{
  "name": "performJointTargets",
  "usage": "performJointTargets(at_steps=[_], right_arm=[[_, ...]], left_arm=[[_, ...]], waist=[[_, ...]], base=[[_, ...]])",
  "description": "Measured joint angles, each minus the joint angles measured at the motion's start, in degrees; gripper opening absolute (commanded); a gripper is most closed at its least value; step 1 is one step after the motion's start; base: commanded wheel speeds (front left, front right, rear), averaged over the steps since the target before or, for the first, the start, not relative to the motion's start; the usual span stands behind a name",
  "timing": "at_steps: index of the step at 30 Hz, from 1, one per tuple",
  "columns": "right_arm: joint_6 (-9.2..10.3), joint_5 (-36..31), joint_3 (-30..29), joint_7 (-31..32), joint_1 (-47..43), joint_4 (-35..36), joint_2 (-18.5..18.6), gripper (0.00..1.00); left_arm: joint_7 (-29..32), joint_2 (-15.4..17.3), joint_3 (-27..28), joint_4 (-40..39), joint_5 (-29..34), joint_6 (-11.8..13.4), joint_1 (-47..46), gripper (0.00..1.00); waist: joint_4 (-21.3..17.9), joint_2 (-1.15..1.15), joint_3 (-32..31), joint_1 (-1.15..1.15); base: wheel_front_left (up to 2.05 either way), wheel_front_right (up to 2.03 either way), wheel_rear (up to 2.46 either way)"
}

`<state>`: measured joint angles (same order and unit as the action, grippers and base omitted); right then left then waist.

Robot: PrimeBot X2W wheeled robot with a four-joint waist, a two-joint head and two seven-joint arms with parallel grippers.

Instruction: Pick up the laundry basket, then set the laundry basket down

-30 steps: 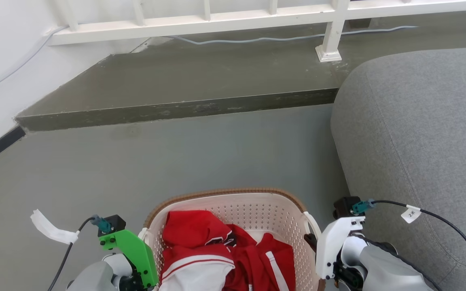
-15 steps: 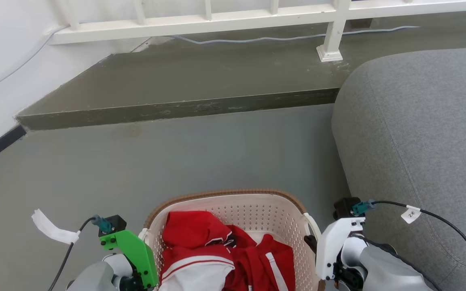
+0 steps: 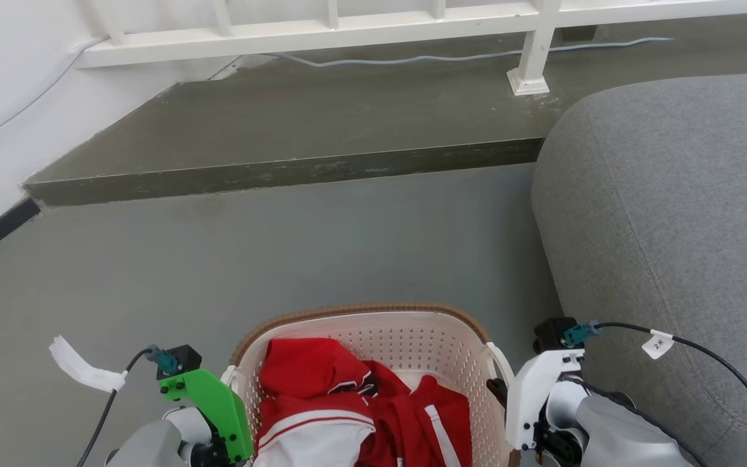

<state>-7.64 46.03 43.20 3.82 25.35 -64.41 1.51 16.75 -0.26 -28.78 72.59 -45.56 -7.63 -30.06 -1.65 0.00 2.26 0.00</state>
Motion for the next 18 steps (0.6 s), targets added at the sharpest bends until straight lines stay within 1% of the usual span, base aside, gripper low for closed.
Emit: performJointTargets(at_steps=[18], right_arm=[[0.00, 0.5, 1.3, -1.1, 0.5, -0.3, 0.0, 0.00]], left_arm=[[-1.5, 0.1, -0.4, 0.0, -0.2, 0.0, 0.0, 0.00]], waist=[[0.1, 0.00, 0.4, 0.00]], base=[[0.00, 0.00, 0.00]])
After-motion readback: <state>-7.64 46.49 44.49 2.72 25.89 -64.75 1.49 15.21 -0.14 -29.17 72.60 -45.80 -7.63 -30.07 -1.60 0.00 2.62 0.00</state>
